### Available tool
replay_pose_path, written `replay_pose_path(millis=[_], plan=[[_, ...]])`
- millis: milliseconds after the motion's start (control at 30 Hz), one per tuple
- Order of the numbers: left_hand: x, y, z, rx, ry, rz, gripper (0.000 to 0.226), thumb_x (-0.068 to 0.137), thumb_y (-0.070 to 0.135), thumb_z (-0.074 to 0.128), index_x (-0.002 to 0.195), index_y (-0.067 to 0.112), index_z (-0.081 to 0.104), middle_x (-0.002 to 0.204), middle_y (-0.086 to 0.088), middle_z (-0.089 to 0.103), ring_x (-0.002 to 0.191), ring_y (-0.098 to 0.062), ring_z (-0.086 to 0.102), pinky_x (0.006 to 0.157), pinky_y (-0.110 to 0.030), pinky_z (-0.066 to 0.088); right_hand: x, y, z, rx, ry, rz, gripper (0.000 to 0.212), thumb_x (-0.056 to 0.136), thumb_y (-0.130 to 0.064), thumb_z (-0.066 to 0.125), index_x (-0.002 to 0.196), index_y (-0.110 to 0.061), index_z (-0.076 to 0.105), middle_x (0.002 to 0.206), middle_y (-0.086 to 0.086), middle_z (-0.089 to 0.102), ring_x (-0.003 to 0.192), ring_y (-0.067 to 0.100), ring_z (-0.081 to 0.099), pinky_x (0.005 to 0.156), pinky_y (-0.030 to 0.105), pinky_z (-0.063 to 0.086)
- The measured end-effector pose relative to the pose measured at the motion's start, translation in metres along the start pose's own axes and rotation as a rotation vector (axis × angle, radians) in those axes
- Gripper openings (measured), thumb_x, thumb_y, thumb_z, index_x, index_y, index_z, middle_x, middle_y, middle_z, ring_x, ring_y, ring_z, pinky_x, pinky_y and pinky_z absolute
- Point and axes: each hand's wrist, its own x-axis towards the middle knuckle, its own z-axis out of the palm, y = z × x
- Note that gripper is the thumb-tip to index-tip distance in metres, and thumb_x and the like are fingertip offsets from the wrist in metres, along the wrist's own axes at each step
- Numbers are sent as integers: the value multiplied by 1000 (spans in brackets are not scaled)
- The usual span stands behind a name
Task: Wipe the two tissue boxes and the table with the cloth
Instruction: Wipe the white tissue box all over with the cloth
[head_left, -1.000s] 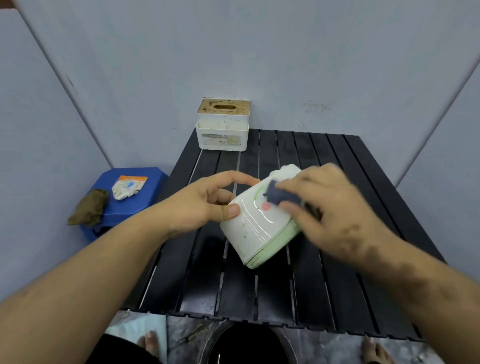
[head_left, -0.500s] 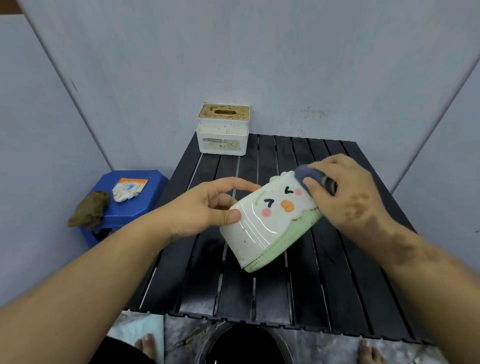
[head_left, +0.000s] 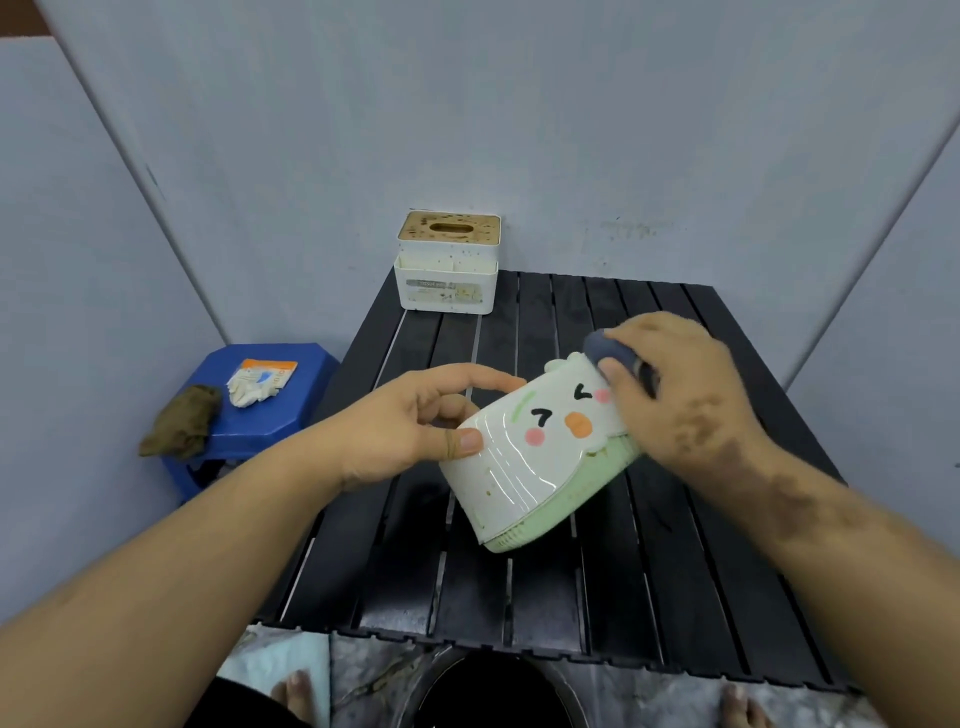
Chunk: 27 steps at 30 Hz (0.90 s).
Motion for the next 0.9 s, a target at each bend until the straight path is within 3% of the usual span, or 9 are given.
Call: replay_pose_path(millis=[167, 333, 433, 533, 633, 767, 833, 900], plan=[[-2, -1, -3, -46, 8, -10, 54, 87, 12, 66, 139, 24, 55, 117, -24, 71, 107, -26, 70, 93, -35, 56, -9, -44, 9, 63, -160, -379, 25, 81, -17, 65, 105, -12, 70, 103, -4, 66, 92, 14, 47, 85, 20, 36], [-2, -2, -1, -23, -20, -8, 55, 88, 15, 68, 141, 27, 58, 116, -21, 71, 108, -28, 70, 91, -35, 55, 6, 7, -7, 51, -44, 14, 16, 86, -19, 65, 101, -18, 72, 99, -5, 67, 96, 20, 60, 86, 21, 39], [-3, -3, 1, -46, -19, 13, 57, 84, 25, 73, 139, 30, 60, 117, -25, 69, 105, -26, 69, 90, -32, 54, -6, -22, 3, 27, -46, -155, 21, 83, -15, 62, 101, -16, 71, 103, -4, 66, 95, 20, 51, 84, 19, 32], [-3, -4, -1, -75, -28, 18, 56, 83, 27, 73, 138, 29, 60, 118, -26, 69, 107, -30, 69, 92, -35, 55, -11, -38, 4, 94, -171, -353, 24, 83, -17, 65, 107, -16, 69, 105, -9, 65, 92, 11, 45, 86, 21, 37], [-2, -3, -4, -23, -48, 1, 55, 89, 19, 70, 142, 26, 56, 120, -23, 70, 114, -36, 67, 98, -41, 55, 1, -7, -7, 183, -114, -74, 19, 87, -23, 68, 106, -26, 70, 102, -16, 67, 95, 9, 56, 92, 32, 47], [-2, -1, -5, -10, -71, -1, 55, 89, 18, 70, 142, 24, 56, 121, -22, 70, 115, -34, 68, 98, -42, 56, 3, 26, -7, 390, -137, 288, 14, 91, -24, 66, 103, -27, 72, 96, -13, 72, 92, 8, 67, 88, 41, 55], [-3, -1, -5, -13, -72, 4, 57, 87, 24, 72, 142, 25, 56, 120, -22, 70, 115, -34, 68, 97, -41, 56, -1, 25, -5, 417, -124, 323, 16, 91, -24, 65, 106, -26, 72, 98, -12, 72, 94, 8, 67, 89, 41, 55], [-3, -2, -4, -10, -63, 9, 61, 84, 30, 72, 142, 26, 56, 120, -21, 70, 115, -34, 68, 97, -41, 56, -4, 13, -7, 307, -75, 229, 20, 89, -20, 66, 109, -25, 70, 104, -13, 69, 99, 8, 62, 93, 35, 52]])
